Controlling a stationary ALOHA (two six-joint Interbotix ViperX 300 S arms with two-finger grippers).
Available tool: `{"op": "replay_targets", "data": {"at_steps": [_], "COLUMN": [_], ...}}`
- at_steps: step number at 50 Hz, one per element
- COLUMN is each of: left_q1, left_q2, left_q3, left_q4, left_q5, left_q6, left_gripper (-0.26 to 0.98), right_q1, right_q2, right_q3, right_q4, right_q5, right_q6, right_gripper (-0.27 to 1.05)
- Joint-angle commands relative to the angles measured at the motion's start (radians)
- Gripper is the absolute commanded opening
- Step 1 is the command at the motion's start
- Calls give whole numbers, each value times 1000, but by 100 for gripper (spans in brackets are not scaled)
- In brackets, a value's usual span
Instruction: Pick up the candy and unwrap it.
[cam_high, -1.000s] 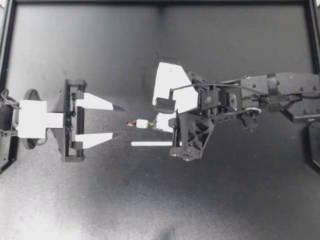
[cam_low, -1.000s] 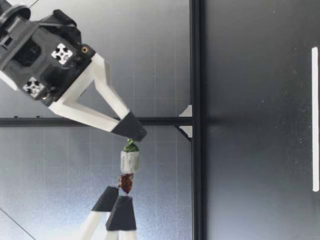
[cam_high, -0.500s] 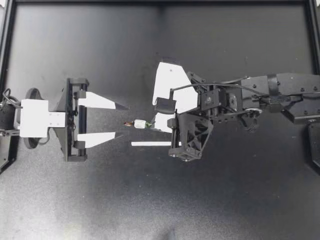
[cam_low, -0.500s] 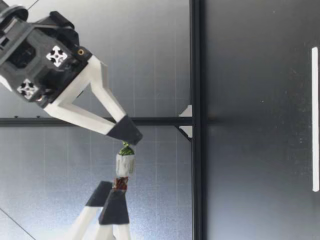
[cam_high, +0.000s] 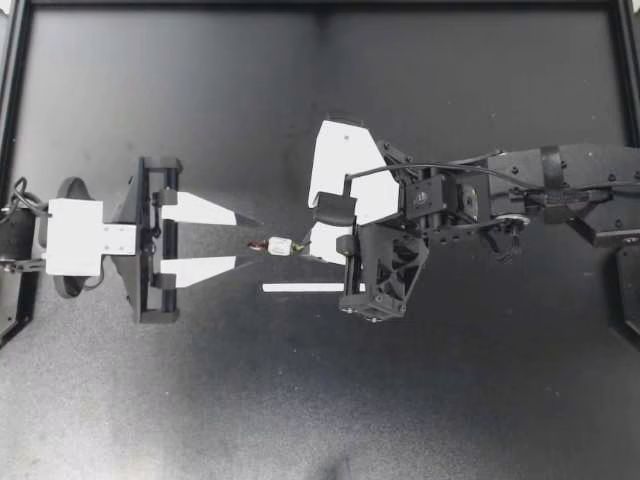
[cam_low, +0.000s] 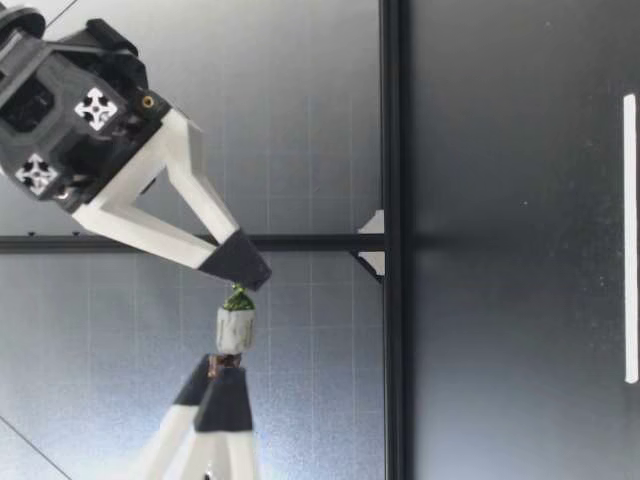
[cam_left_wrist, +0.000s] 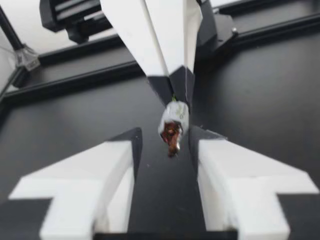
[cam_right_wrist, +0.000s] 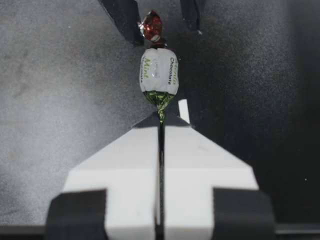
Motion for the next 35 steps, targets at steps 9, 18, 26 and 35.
{"op": "replay_targets", "data": {"at_steps": [9, 18, 26, 35], "left_q1": [2, 2, 2, 2], "left_q2": [-3, -12, -21, -48], "left_q3": [-26, -14, -5, 8], "left_q4": [6, 3, 2, 2], "left_q5": [-8, -8, -8, -8], "left_q6": [-5, -35, -49, -51], "left_gripper": [6, -16, -18, -18], "right_q1": [5, 5, 5, 5], "right_q2": [-40, -49, -55, -83], "right_q3": [-17, -14, -2, 37], "right_q4": [0, 0, -2, 0], "right_q5": [-9, -11, -26, -63], "right_q6": [2, 2, 2, 3], "right_gripper": [-19, -19, -19, -19]}}
